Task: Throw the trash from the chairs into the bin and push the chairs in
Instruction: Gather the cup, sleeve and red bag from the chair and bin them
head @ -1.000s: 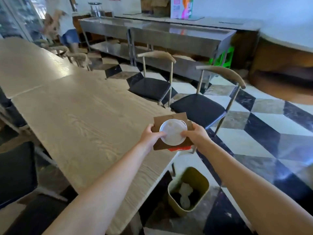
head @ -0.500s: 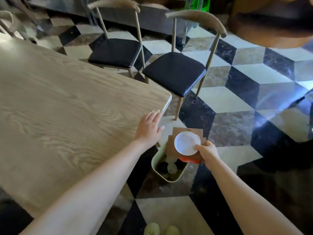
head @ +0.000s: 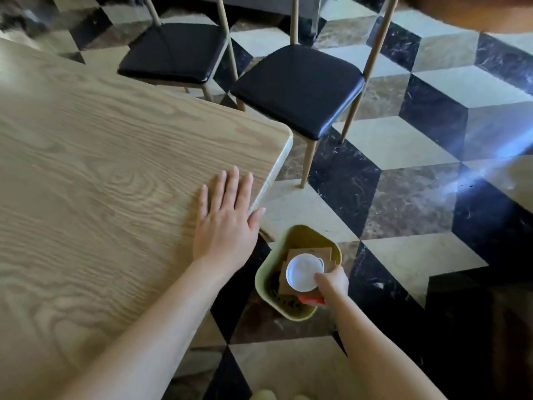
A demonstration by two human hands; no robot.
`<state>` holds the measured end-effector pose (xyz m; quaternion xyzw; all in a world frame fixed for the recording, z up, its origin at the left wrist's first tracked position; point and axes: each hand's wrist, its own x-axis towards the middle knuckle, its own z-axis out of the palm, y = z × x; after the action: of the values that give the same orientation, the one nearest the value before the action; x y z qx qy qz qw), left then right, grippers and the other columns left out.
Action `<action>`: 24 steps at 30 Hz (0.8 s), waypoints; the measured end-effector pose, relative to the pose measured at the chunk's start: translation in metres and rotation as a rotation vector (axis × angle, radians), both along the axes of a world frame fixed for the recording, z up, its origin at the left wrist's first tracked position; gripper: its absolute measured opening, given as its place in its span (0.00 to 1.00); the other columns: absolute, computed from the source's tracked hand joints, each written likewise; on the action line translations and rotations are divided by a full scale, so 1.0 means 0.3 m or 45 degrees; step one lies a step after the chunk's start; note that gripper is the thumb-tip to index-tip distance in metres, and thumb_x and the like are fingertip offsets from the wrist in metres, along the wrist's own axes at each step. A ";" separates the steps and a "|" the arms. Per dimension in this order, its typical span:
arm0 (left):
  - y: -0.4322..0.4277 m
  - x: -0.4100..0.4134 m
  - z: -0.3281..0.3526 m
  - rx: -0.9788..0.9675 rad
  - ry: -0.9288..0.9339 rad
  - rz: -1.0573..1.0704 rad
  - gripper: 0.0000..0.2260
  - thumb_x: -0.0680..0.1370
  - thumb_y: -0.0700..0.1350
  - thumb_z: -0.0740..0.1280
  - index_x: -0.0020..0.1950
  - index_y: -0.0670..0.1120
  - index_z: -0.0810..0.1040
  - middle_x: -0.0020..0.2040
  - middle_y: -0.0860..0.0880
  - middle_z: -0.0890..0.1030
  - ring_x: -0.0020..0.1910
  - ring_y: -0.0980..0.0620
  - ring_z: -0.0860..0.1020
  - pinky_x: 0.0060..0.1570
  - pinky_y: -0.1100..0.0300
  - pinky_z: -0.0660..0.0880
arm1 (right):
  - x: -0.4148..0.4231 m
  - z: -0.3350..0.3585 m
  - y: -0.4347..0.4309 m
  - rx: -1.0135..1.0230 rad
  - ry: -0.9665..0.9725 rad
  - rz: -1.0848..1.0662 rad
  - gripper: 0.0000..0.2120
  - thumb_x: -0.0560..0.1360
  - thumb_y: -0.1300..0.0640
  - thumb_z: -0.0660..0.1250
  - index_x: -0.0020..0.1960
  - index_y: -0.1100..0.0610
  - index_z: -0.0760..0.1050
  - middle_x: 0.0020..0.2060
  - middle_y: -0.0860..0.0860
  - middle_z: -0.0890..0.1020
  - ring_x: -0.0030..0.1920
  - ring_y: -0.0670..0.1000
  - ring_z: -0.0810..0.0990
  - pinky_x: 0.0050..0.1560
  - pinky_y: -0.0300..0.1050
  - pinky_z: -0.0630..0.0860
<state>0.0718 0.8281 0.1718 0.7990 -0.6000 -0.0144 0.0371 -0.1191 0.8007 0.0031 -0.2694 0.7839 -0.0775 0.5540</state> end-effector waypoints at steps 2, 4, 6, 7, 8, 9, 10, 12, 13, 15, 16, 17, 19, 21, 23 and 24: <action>0.001 -0.002 0.002 0.010 0.002 0.006 0.30 0.78 0.59 0.44 0.78 0.50 0.48 0.79 0.48 0.49 0.78 0.49 0.47 0.75 0.48 0.43 | 0.014 -0.081 0.014 0.032 0.070 0.027 0.15 0.75 0.59 0.67 0.58 0.54 0.65 0.50 0.60 0.74 0.41 0.66 0.80 0.21 0.53 0.78; 0.004 0.001 0.006 -0.003 -0.003 -0.002 0.30 0.78 0.59 0.44 0.78 0.50 0.48 0.79 0.48 0.49 0.78 0.49 0.46 0.75 0.48 0.43 | 0.027 -0.158 0.031 0.052 0.128 0.047 0.15 0.74 0.60 0.67 0.58 0.56 0.65 0.49 0.60 0.74 0.43 0.65 0.80 0.23 0.55 0.79; 0.005 0.003 0.003 -0.029 0.004 -0.014 0.30 0.78 0.59 0.44 0.78 0.50 0.47 0.79 0.48 0.49 0.78 0.50 0.46 0.75 0.49 0.42 | 0.035 -0.243 0.048 0.046 0.216 0.111 0.16 0.75 0.59 0.66 0.60 0.58 0.66 0.52 0.60 0.75 0.48 0.63 0.79 0.35 0.58 0.82; 0.005 0.004 0.001 -0.038 0.011 -0.018 0.30 0.78 0.60 0.44 0.78 0.50 0.47 0.79 0.48 0.49 0.78 0.50 0.46 0.75 0.49 0.42 | 0.038 -0.288 0.056 0.043 0.251 0.139 0.16 0.76 0.58 0.65 0.61 0.59 0.66 0.54 0.61 0.75 0.51 0.63 0.79 0.42 0.59 0.82; 0.007 0.006 0.003 -0.053 0.018 -0.020 0.30 0.78 0.61 0.43 0.78 0.50 0.48 0.79 0.48 0.49 0.78 0.51 0.46 0.75 0.49 0.42 | 0.042 -0.326 0.062 0.044 0.261 0.158 0.16 0.76 0.59 0.64 0.62 0.59 0.67 0.56 0.61 0.75 0.53 0.63 0.78 0.45 0.59 0.81; 0.008 0.008 0.002 -0.068 0.026 -0.023 0.31 0.77 0.61 0.42 0.78 0.50 0.49 0.79 0.49 0.50 0.78 0.51 0.46 0.75 0.50 0.42 | 0.051 -0.361 0.067 0.048 0.257 0.167 0.17 0.76 0.60 0.64 0.63 0.60 0.67 0.58 0.60 0.74 0.55 0.63 0.77 0.43 0.58 0.81; 0.009 0.009 0.001 -0.078 0.031 -0.029 0.32 0.77 0.62 0.41 0.78 0.50 0.49 0.79 0.49 0.50 0.78 0.51 0.46 0.75 0.50 0.42 | 0.056 -0.395 0.071 0.055 0.239 0.165 0.17 0.76 0.60 0.64 0.64 0.59 0.67 0.58 0.60 0.74 0.55 0.63 0.76 0.38 0.57 0.81; 0.011 0.011 -0.002 -0.089 0.030 -0.039 0.32 0.77 0.63 0.39 0.78 0.51 0.49 0.79 0.49 0.49 0.78 0.51 0.46 0.75 0.50 0.42 | 0.066 -0.442 0.074 0.054 0.187 0.113 0.17 0.76 0.59 0.64 0.64 0.57 0.67 0.59 0.59 0.73 0.55 0.63 0.75 0.30 0.51 0.79; 0.010 0.012 -0.003 -0.095 0.026 -0.040 0.31 0.78 0.63 0.39 0.78 0.51 0.49 0.79 0.49 0.49 0.78 0.51 0.46 0.75 0.51 0.42 | 0.065 -0.456 0.071 0.023 0.178 0.107 0.17 0.76 0.58 0.65 0.64 0.55 0.68 0.59 0.58 0.74 0.55 0.62 0.75 0.30 0.48 0.77; 0.009 0.014 -0.006 -0.095 0.015 -0.043 0.31 0.78 0.63 0.40 0.78 0.51 0.48 0.79 0.49 0.49 0.78 0.51 0.46 0.75 0.51 0.41 | 0.063 -0.486 0.070 -0.037 0.194 0.161 0.20 0.75 0.59 0.67 0.66 0.56 0.68 0.59 0.58 0.75 0.55 0.59 0.76 0.39 0.47 0.77; 0.007 0.015 -0.007 -0.091 0.017 -0.044 0.31 0.78 0.63 0.40 0.78 0.51 0.48 0.79 0.49 0.49 0.78 0.51 0.45 0.75 0.51 0.41 | 0.059 -0.491 0.072 -0.055 0.207 0.197 0.22 0.75 0.59 0.68 0.67 0.57 0.68 0.59 0.58 0.76 0.54 0.58 0.77 0.45 0.49 0.78; 0.006 0.016 -0.007 -0.087 0.022 -0.043 0.31 0.77 0.63 0.41 0.78 0.51 0.48 0.79 0.49 0.48 0.78 0.51 0.45 0.74 0.51 0.41 | 0.054 -0.492 0.076 -0.064 0.208 0.220 0.23 0.75 0.58 0.68 0.68 0.58 0.68 0.59 0.58 0.76 0.53 0.58 0.78 0.48 0.50 0.79; 0.005 0.016 -0.009 -0.082 0.022 -0.039 0.31 0.77 0.63 0.41 0.78 0.52 0.47 0.79 0.49 0.48 0.78 0.51 0.45 0.74 0.51 0.40 | 0.047 -0.480 0.085 -0.072 0.195 0.250 0.25 0.75 0.55 0.68 0.70 0.57 0.65 0.60 0.58 0.76 0.50 0.56 0.79 0.47 0.50 0.79; 0.005 0.018 -0.012 -0.075 0.010 -0.035 0.31 0.77 0.63 0.43 0.78 0.51 0.47 0.79 0.49 0.47 0.78 0.51 0.45 0.74 0.51 0.39 | 0.034 -0.464 0.091 -0.076 0.196 0.365 0.30 0.74 0.52 0.69 0.72 0.56 0.63 0.62 0.57 0.75 0.57 0.57 0.78 0.53 0.52 0.79; 0.004 0.019 -0.016 -0.063 -0.003 -0.041 0.32 0.77 0.64 0.45 0.78 0.51 0.47 0.79 0.48 0.48 0.78 0.51 0.45 0.74 0.50 0.40 | 0.020 -0.440 0.093 -0.087 0.251 0.574 0.34 0.72 0.49 0.72 0.73 0.54 0.61 0.64 0.57 0.74 0.61 0.58 0.75 0.57 0.54 0.78; 0.004 0.020 -0.016 -0.057 -0.008 -0.045 0.33 0.77 0.64 0.46 0.78 0.51 0.47 0.79 0.48 0.48 0.78 0.50 0.45 0.74 0.50 0.40 | 0.010 -0.424 0.095 -0.098 0.309 0.718 0.36 0.71 0.48 0.72 0.73 0.53 0.60 0.64 0.56 0.73 0.62 0.58 0.73 0.58 0.56 0.77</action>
<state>0.0777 0.8294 0.1669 0.7873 -0.6144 0.0009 0.0527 -0.1160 0.8290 -0.1240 -0.5043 0.7351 0.0824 0.4455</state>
